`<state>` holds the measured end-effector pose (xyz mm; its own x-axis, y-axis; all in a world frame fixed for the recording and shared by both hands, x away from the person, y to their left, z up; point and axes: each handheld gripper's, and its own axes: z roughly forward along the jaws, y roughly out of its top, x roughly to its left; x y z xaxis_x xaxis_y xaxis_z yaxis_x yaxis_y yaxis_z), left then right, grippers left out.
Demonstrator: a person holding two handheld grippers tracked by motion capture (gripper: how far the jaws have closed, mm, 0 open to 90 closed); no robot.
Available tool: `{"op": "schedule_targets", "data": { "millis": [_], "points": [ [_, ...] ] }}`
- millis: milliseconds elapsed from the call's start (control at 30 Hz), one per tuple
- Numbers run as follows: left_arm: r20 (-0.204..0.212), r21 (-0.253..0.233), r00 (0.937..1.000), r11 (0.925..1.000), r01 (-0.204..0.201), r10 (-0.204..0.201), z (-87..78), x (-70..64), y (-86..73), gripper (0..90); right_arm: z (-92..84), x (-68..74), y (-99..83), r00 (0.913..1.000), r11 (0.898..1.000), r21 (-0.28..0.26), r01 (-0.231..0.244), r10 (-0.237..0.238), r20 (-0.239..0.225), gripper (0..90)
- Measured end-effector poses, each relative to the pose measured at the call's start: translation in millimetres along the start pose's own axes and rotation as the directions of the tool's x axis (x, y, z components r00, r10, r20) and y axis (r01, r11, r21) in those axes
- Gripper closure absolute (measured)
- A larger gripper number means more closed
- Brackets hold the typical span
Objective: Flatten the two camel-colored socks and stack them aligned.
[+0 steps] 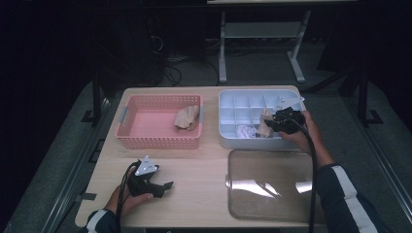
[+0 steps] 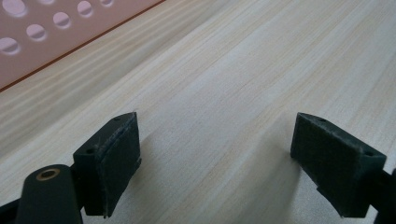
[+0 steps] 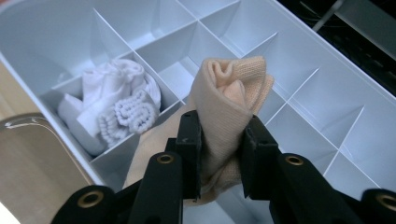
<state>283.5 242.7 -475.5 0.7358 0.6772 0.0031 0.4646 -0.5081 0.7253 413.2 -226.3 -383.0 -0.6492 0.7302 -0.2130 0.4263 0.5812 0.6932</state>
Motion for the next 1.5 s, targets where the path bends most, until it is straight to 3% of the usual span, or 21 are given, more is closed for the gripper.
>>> {"op": "schedule_targets", "data": {
  "millis": [133, 233, 333, 433, 533, 667, 733, 867, 933, 1000, 1100, 1300, 1500],
  "points": [
    [-0.002, 0.0, 1.0, 1.0, -0.001, 0.001, 0.0, 0.1, 0.0, 14.8, 8.4, 2.9, -2.3, 0.9998, 1.0, 0.026, 0.017, -0.016, -0.015, 71.2],
    [-0.001, 0.0, 1.0, 1.0, -0.001, 0.001, 0.0, 0.1, 0.0, 14.8, 14.7, 5.8, -4.6, 0.9969, 0.996, 0.074, 0.039, -0.034, -0.071, 70.4],
    [-0.001, 0.0, 1.0, 1.0, 0.0, 0.0, 0.0, 0.0, 0.0, 14.8, 20.8, 3.3, -5.2, 0.9935, 0.995, 0.099, 0.015, -0.004, -0.114, 69.8],
    [-0.001, 0.0, 1.0, 1.0, -0.001, 0.001, 0.0, 0.1, 0.0, 14.8, 30.2, 1.9, -5.3, 0.987, 0.985, 0.174, 0.013, 0.015, -0.16, 69.0],
    [-0.001, -0.001, 1.0, 1.0, 0.0, 0.0, 0.0, 0.1, 0.0, 14.8, 34.0, -0.7, -3.2, 0.9817, 0.977, 0.212, -0.009, 0.049, -0.184, 61.1],
    [-0.001, 0.0, 1.0, 1.0, -0.001, 0.001, 0.0, 0.1, 0.0, 14.8, 30.0, -4.1, -0.9, 0.9806, 0.979, 0.199, -0.039, 0.076, -0.18, 48.3],
    [-0.001, -0.001, 1.0, 1.0, -0.001, 0.001, 0.0, 0.1, 0.0, 14.8, 24.6, -5.5, 0.9, 0.9859, 0.982, 0.184, -0.052, 0.08, -0.147, 47.4],
    [-0.003, -0.002, 1.0, 1.0, 0.0, 0.0, 0.0, -0.2, -0.1, 14.8, 14.8, -5.8, 6.4, 0.9864, 0.991, 0.122, -0.053, 0.071, -0.148, 52.2],
    [-0.004, -0.001, 1.0, 1.0, 0.003, -0.003, 0.0, -0.4, -0.1, 14.8, 19.1, -3.5, 7.8, 0.9884, 0.99, 0.138, -0.039, 0.059, -0.14, 58.3],
    [-0.005, -0.001, 1.0, 1.0, 0.003, -0.003, 0.0, -0.4, -0.1, 14.8, 26.6, -1.0, 7.4, 0.9916, 0.987, 0.157, -0.014, 0.034, -0.125, 75.2],
    [-0.006, 0.001, 1.0, 1.0, 0.001, -0.001, -0.3, -0.4, -0.2, 14.8, 36.3, -0.5, 3.7, 0.9933, 0.986, 0.168, -0.007, 0.026, -0.113, 81.1],
    [-0.007, 0.001, 1.0, 1.0, 0.002, -0.002, -0.5, -0.5, -0.4, 14.8, 50.2, 1.5, 2.7, 0.9907, 0.969, 0.247, 0.002, 0.032, -0.133, 81.9],
    [-0.009, 0.0, 1.0, 1.0, 0.003, -0.003, -0.7, -0.7, -0.5, 14.8, 60.5, -5.9, 7.9, 0.9767, 0.941, 0.337, -0.023, 0.093, -0.193, 80.8]
  ]
}}
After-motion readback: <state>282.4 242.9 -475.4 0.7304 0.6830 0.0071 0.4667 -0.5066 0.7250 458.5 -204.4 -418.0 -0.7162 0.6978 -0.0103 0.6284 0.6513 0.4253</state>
